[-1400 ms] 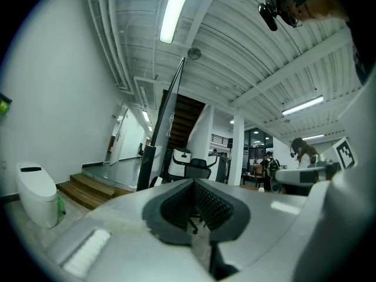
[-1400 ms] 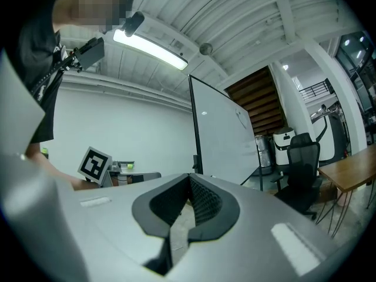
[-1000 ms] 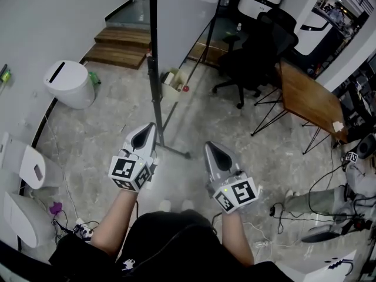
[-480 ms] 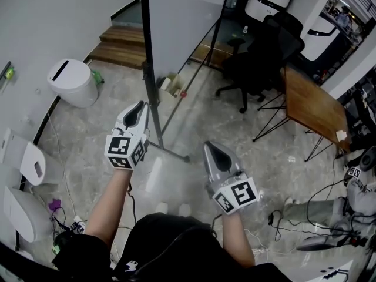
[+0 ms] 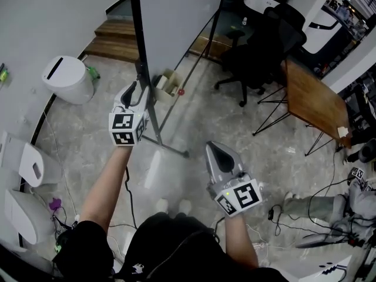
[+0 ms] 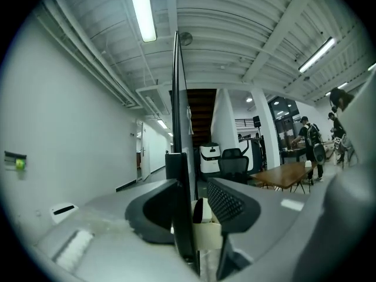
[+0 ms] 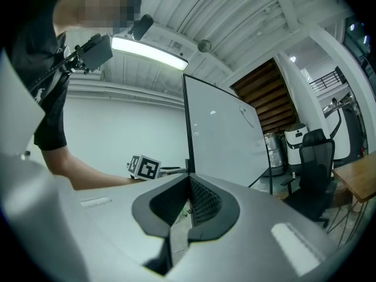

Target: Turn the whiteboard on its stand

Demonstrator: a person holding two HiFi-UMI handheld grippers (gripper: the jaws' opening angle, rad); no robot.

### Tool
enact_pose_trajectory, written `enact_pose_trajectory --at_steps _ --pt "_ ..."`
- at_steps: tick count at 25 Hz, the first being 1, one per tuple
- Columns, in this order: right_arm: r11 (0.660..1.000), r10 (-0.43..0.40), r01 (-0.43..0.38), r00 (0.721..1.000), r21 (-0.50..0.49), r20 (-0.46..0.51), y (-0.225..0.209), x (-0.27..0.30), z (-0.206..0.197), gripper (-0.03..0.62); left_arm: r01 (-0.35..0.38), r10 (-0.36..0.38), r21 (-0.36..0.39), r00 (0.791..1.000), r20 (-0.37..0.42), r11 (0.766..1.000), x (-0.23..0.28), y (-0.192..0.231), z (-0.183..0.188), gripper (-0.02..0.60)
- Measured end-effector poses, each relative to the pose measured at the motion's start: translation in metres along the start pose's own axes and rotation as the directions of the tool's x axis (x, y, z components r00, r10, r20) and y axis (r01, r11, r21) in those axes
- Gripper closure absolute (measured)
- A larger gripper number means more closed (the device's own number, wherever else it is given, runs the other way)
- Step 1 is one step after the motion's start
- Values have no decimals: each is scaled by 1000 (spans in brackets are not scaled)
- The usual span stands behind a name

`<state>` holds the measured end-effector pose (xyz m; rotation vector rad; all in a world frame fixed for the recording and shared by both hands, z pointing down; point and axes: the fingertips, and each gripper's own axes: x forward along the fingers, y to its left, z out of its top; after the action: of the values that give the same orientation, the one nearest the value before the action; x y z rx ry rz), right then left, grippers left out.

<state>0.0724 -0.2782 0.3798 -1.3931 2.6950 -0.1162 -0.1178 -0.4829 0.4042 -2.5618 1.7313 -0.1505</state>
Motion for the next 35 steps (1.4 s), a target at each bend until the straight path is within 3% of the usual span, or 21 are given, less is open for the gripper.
enact_pose_trajectory --at_steps 11,20,25,35 --pt "1000 19 -18 1000 20 -21 19 27 -11 589 -11 10 -21 999 -49 1000 47 19 -21 311" --pt "1000 7 -7 1000 10 -6 34 57 -9 589 8 -10 -37 998 -60 999 71 24 -32 308" --pt "1000 -25 25 1000 3 1 31 56 -6 589 22 -25 -45 998 -59 999 76 23 -34 378" --pt "998 -62 62 998 5 4 35 48 -4 589 30 -36 -83 997 -69 996 76 21 -35 387"
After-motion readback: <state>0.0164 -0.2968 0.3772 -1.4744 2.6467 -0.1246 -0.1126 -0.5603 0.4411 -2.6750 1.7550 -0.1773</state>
